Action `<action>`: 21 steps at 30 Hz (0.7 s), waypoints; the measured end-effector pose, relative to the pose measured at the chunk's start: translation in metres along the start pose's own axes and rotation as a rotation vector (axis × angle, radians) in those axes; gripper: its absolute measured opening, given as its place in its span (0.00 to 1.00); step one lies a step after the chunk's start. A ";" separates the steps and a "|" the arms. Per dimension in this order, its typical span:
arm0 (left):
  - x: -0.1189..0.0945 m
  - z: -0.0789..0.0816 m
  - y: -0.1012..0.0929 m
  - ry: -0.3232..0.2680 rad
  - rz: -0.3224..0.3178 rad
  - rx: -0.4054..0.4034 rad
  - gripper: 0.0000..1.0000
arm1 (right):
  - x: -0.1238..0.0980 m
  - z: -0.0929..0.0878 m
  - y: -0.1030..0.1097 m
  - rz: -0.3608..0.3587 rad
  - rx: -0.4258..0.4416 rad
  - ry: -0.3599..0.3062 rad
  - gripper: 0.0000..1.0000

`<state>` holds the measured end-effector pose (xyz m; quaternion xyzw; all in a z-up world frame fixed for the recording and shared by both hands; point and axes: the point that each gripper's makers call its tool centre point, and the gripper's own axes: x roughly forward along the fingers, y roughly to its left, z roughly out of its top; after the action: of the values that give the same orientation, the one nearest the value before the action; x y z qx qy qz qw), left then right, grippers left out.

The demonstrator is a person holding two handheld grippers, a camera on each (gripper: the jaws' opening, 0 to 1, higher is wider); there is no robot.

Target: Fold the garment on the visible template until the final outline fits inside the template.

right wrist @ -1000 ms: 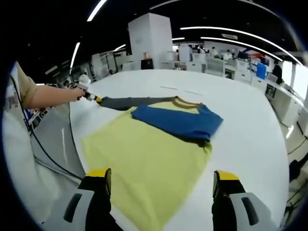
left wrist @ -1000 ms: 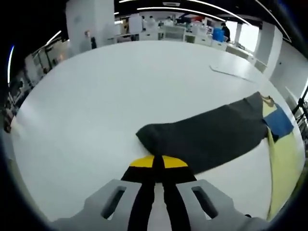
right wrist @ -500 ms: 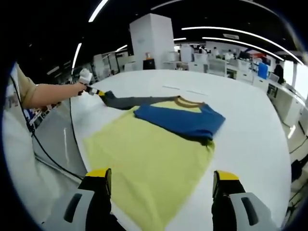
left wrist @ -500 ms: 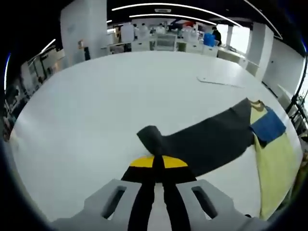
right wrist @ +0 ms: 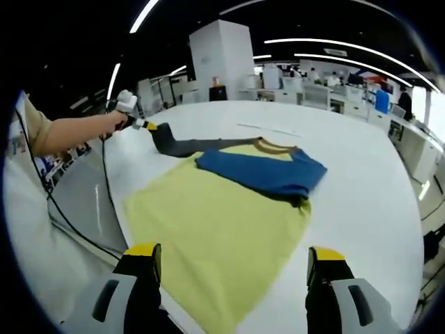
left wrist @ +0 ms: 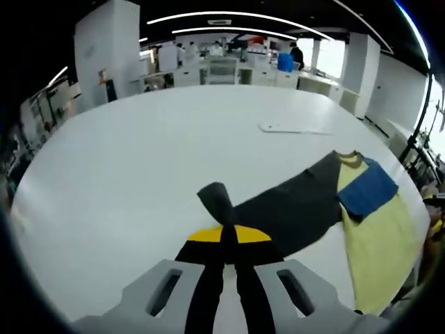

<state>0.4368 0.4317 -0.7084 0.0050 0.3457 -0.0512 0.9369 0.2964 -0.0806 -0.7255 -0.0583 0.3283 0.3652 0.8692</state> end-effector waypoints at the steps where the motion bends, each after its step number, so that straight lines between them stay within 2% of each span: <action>1: -0.001 0.002 -0.004 -0.002 -0.004 0.004 0.01 | 0.000 0.000 0.000 0.001 0.000 -0.002 0.86; 13: -0.008 0.023 -0.063 -0.017 -0.080 0.052 0.01 | -0.001 0.000 -0.007 0.003 0.007 -0.010 0.85; 21: -0.010 0.043 -0.091 -0.047 -0.137 0.077 0.01 | -0.002 -0.002 -0.009 0.003 0.013 -0.010 0.85</action>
<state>0.4475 0.3398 -0.6666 0.0162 0.3209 -0.1285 0.9382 0.3000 -0.0888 -0.7265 -0.0505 0.3263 0.3645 0.8707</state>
